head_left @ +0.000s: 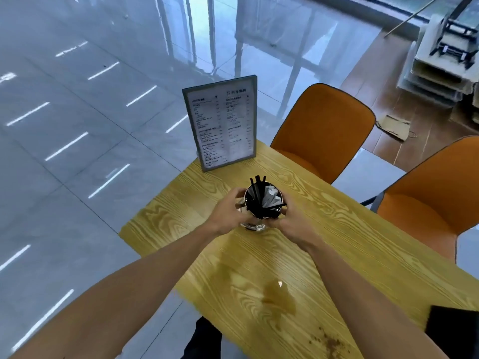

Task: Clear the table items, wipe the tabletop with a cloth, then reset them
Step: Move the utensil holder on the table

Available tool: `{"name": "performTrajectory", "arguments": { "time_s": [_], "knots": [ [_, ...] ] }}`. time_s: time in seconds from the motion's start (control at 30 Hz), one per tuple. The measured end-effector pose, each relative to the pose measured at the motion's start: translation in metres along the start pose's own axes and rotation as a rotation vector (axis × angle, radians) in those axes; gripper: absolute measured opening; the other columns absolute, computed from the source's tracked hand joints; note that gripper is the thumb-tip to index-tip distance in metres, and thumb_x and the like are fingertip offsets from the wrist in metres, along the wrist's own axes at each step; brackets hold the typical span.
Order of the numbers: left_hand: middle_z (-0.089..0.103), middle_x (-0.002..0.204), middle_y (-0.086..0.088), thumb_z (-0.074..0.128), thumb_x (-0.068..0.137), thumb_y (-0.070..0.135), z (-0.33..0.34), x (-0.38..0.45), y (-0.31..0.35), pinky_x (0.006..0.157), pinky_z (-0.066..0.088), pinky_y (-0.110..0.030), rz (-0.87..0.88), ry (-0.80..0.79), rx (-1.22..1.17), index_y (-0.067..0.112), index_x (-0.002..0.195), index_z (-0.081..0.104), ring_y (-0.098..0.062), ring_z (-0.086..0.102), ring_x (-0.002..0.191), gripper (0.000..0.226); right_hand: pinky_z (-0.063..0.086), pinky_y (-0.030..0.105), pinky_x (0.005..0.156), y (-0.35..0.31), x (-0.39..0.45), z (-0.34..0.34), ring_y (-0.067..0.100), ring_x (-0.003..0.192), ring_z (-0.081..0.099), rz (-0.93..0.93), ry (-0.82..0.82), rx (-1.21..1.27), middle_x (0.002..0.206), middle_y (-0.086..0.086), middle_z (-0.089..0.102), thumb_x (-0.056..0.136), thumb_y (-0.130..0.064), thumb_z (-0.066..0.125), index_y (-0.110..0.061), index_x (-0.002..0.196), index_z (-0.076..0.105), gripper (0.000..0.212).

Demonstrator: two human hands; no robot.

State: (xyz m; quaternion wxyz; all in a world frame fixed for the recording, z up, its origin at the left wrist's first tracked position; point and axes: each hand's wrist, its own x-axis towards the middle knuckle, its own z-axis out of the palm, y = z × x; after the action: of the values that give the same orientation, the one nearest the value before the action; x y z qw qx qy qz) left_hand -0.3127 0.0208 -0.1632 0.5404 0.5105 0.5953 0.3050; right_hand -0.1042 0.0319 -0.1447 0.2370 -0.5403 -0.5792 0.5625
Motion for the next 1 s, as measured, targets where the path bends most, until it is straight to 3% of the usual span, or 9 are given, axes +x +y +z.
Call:
{"name": "performTrajectory", "arguments": {
  "time_s": [0.07, 0.17, 0.23, 0.4, 0.47, 0.57, 0.77, 0.9, 1.0],
  "knots": [
    [0.059, 0.130, 0.010, 0.096, 0.062, 0.036, -0.035, -0.001, -0.008, 0.087, 0.055, -0.026, -0.010, 0.056, 0.012, 0.022, 0.142, 0.048, -0.013, 0.063, 0.114, 0.094, 0.054, 0.034, 0.094, -0.017, 0.022, 0.028, -0.002, 0.112, 0.059, -0.022, -0.031, -0.014, 0.123, -0.027, 0.059, 0.049, -0.056, 0.094, -0.044, 0.132, 0.047, 0.096],
    [0.063, 0.125, 0.006, 0.094, 0.066, 0.039, -0.084, -0.004, -0.022, 0.080, 0.057, -0.024, -0.024, 0.134, 0.001, 0.026, 0.140, 0.050, -0.011, 0.067, 0.106, 0.088, 0.053, 0.040, 0.097, -0.037, 0.057, 0.070, 0.012, 0.119, 0.058, -0.067, -0.063, -0.054, 0.132, -0.010, 0.057, 0.061, -0.040, 0.095, -0.038, 0.132, 0.048, 0.086],
    [0.063, 0.124, 0.005, 0.093, 0.068, 0.037, -0.113, -0.004, -0.030, 0.076, 0.057, -0.021, -0.030, 0.187, -0.007, 0.028, 0.139, 0.051, -0.012, 0.069, 0.102, 0.083, 0.052, 0.036, 0.097, -0.045, 0.079, 0.095, 0.013, 0.120, 0.058, -0.072, -0.105, -0.061, 0.128, -0.016, 0.060, 0.066, -0.032, 0.094, -0.044, 0.130, 0.048, 0.080],
    [0.064, 0.124, 0.004, 0.092, 0.070, 0.031, -0.164, -0.004, -0.045, 0.087, 0.061, -0.036, -0.038, 0.278, -0.031, 0.026, 0.137, 0.052, -0.013, 0.073, 0.096, 0.078, 0.053, 0.032, 0.096, -0.064, 0.119, 0.142, -0.005, 0.109, 0.062, -0.063, -0.172, -0.063, 0.114, -0.034, 0.065, 0.064, -0.031, 0.095, -0.053, 0.125, 0.049, 0.080],
    [0.063, 0.125, 0.005, 0.091, 0.072, 0.028, -0.177, -0.003, -0.049, 0.087, 0.061, -0.035, -0.045, 0.306, -0.045, 0.025, 0.136, 0.054, -0.011, 0.073, 0.093, 0.074, 0.053, 0.022, 0.091, -0.071, 0.129, 0.156, -0.006, 0.108, 0.062, -0.073, -0.170, -0.056, 0.120, -0.025, 0.066, 0.060, -0.033, 0.097, -0.047, 0.129, 0.049, 0.085],
    [0.061, 0.128, 0.006, 0.090, 0.073, 0.024, -0.190, -0.002, -0.054, 0.082, 0.060, -0.026, -0.071, 0.326, -0.074, 0.025, 0.135, 0.055, -0.007, 0.074, 0.089, 0.071, 0.051, 0.014, 0.084, -0.072, 0.142, 0.169, -0.006, 0.109, 0.061, -0.081, -0.158, -0.058, 0.130, -0.010, 0.061, 0.060, -0.028, 0.098, -0.024, 0.137, 0.046, 0.094],
    [0.062, 0.132, 0.000, 0.084, 0.081, 0.012, -0.199, 0.000, -0.059, 0.091, 0.058, -0.031, -0.083, 0.370, -0.105, 0.018, 0.135, 0.056, -0.018, 0.069, 0.111, 0.061, 0.054, 0.023, 0.091, -0.070, 0.159, 0.180, -0.003, 0.110, 0.062, -0.042, -0.181, -0.105, 0.127, -0.016, 0.062, 0.057, -0.037, 0.098, -0.032, 0.138, 0.044, 0.097],
    [0.060, 0.135, 0.002, 0.082, 0.084, 0.020, -0.199, 0.002, -0.060, 0.092, 0.057, -0.031, -0.092, 0.360, -0.098, 0.019, 0.138, 0.054, -0.017, 0.068, 0.113, 0.060, 0.054, 0.029, 0.095, -0.069, 0.163, 0.180, 0.006, 0.116, 0.062, -0.023, -0.191, -0.105, 0.130, -0.011, 0.062, 0.065, -0.026, 0.095, -0.030, 0.142, 0.042, 0.094],
    [0.061, 0.135, 0.001, 0.083, 0.083, 0.032, -0.193, 0.002, -0.060, 0.094, 0.057, -0.036, -0.133, 0.357, -0.080, 0.017, 0.138, 0.054, -0.015, 0.068, 0.110, 0.064, 0.053, 0.021, 0.091, -0.065, 0.161, 0.175, -0.001, 0.115, 0.060, -0.012, -0.183, -0.103, 0.129, -0.015, 0.062, 0.076, -0.015, 0.088, -0.027, 0.144, 0.042, 0.083]
  ]
}}
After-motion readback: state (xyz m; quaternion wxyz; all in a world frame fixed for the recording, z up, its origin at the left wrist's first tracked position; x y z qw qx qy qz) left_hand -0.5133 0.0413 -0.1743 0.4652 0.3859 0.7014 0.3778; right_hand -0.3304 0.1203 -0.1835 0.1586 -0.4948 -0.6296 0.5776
